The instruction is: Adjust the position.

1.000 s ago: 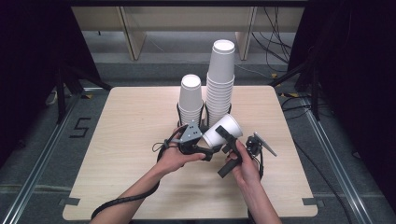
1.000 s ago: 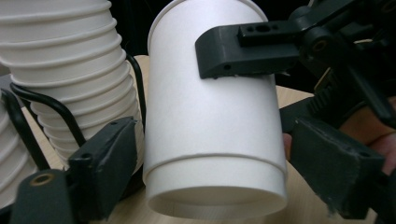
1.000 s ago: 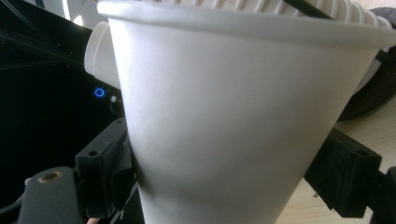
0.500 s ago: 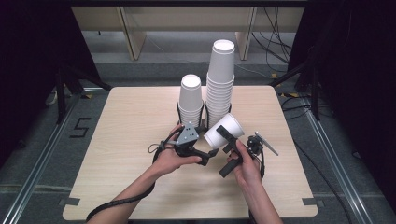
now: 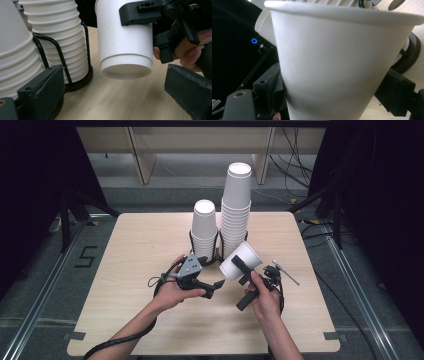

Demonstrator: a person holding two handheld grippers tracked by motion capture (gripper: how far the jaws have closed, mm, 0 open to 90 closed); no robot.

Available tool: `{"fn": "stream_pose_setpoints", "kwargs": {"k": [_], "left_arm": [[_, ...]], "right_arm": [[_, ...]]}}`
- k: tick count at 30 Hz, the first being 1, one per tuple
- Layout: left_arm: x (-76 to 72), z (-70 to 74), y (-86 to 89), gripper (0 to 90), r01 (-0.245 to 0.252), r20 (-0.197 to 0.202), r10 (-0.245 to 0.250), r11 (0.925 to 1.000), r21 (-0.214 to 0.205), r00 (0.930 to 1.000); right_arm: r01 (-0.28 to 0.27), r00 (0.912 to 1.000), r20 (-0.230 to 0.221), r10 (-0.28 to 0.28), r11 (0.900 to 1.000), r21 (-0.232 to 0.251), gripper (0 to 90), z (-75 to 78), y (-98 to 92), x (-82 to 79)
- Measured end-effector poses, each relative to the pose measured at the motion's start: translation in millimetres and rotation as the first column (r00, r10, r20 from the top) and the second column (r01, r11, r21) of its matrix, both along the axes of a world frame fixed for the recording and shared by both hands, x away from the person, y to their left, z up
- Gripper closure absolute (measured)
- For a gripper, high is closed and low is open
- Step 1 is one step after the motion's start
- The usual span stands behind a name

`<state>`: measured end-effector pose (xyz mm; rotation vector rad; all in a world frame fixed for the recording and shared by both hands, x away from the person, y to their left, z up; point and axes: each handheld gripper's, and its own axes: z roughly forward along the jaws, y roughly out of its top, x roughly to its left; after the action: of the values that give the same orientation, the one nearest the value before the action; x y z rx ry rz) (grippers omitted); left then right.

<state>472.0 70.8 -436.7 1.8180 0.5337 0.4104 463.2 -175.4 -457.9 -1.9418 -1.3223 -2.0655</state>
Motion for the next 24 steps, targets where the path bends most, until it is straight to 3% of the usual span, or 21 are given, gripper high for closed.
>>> {"fn": "stream_pose_setpoints", "kwargs": {"k": [2,12,15,16,18,19,24], "left_arm": [[-0.7,-0.1,2.2,2.6,-0.004,0.0,0.004,1.0,-0.001,1.0],[-3.8,-2.7,12.1,3.0,-0.021,-0.003,0.021,0.9998,-0.003,0.9998],[-3.8,-3.8,15.8,3.1,-0.032,-0.006,0.032,0.9994,-0.009,0.9995],[-3.8,-4.0,17.1,3.2,-0.036,-0.007,0.036,0.9993,-0.009,0.9993],[-3.1,-5.2,19.0,3.2,-0.04,-0.005,0.04,0.999,-0.017,0.9992],[-3.6,-5.1,20.2,3.3,-0.046,-0.009,0.046,0.9989,-0.01,0.9989],[-3.7,-5.8,22.8,3.4,-0.053,-0.01,0.053,0.9985,-0.009,0.9985]], "right_arm": [[0.006,0.9997,0.024,-0.005,0.9994,-0.033,18.9,-0.5,-0.6,0.3],[-0.004,0.9996,0.026,0.005,0.9982,-0.06,18.9,-1.3,-0.9,-0.8],[-0.013,0.9999,0.009,0.014,0.9992,-0.038,18.9,0.2,0.4,-2.2],[-0.01,0.9995,0.028,0.012,0.9968,-0.079,18.9,-0.7,-0.8,-1.6],[-0.006,0.9987,0.05,0.011,0.9948,-0.101,19.0,-1.2,-0.5,-1.3],[-0.01,0.9995,0.027,0.012,0.9965,-0.082,19.0,0.4,0.9,-2.8],[-0.01,0.998,0.061,0.019,0.9895,-0.144,19.0,-1.3,-0.4,-1.8]]}}
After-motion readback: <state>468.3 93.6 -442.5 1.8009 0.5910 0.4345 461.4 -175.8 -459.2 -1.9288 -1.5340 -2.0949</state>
